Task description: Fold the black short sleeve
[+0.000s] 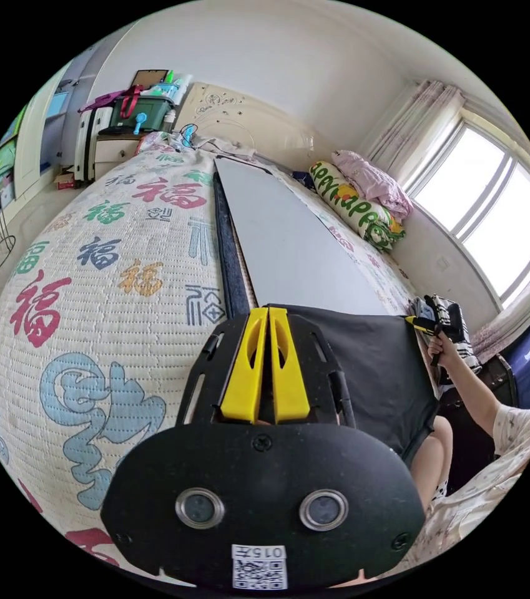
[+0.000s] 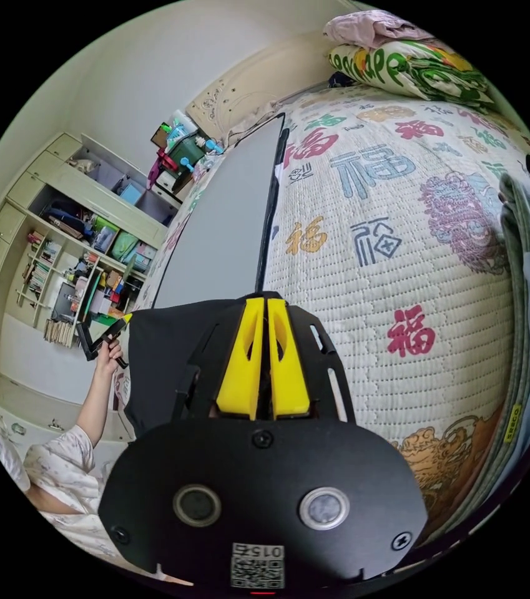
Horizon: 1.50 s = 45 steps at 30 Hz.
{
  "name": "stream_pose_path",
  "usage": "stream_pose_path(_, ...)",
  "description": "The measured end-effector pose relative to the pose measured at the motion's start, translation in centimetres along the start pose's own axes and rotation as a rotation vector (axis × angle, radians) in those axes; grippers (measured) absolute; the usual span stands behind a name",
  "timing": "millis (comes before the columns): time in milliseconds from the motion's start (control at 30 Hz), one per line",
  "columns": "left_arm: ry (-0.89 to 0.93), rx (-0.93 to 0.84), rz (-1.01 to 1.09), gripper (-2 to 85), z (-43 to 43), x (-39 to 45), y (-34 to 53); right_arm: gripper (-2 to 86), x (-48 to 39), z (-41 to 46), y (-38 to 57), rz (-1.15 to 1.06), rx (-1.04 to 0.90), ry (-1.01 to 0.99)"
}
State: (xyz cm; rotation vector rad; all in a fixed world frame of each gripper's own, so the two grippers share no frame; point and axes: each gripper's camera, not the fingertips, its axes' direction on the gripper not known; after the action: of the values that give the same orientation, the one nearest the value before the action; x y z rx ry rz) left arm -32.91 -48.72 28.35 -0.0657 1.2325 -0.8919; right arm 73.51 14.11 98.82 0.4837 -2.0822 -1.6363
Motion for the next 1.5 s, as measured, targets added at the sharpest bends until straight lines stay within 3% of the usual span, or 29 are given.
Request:
stream_pose_path(300, -0.076, -0.002, -0.008, 1.9, -1.0, 3.6, -5.0, 5.2, 3.6, 3.9, 2.7, 0.041, 0.003, 0.077)
stream_pose_path(433, -0.103, 0.039, 0.025, 6.0, -5.5, 5.9, -3.6, 8.6, 5.2, 3.2, 9.9, -0.039, -0.026, 0.159)
stream_pose_path(533, 0.009, 0.034, 0.137, 6.2, -9.1, 9.1, -1.6, 8.5, 5.2, 1.1, 18.0, -0.207, -0.01, 0.08)
stream_pose_path(633, 0.24, -0.083, 0.362, 6.5, -12.9, 16.6, 2.4, 8.7, 3.6, 0.9, 26.8, -0.394, -0.082, 0.013)
stream_pose_path(700, 0.272, -0.145, 0.465, 6.9, -13.9, 20.6, 4.5, 9.1, 2.6, 1.9, 31.5, -0.462, -0.146, 0.008)
stream_pose_path(833, 0.15, -0.208, 0.626, 9.4, -14.4, 27.6, 7.7, 10.8, 1.2, 5.2, 40.0, -0.607, -0.199, 0.111)
stream_pose_path(933, 0.046, -0.209, 0.635, 9.9, -14.7, 29.8, 8.2, 13.1, 1.3, 7.3, 44.8, -0.691, -0.221, 0.183)
stream_pose_path(1067, -0.047, -0.102, 0.679, 9.4, -18.4, 32.8, 7.6, 10.9, 1.8, 9.6, 50.0, -0.792, -0.225, 0.299)
stream_pose_path(1233, -0.11, -0.203, 0.702, 6.5, -19.0, 33.4, 5.6, 4.7, 4.1, 11.1, 53.3, -0.772, -0.212, 0.365)
stream_pose_path(1500, -0.172, -0.161, 0.741, 0.4, -25.4, 33.7, 4.3, -0.6, 6.7, 9.3, 57.0, -0.747, -0.156, 0.387)
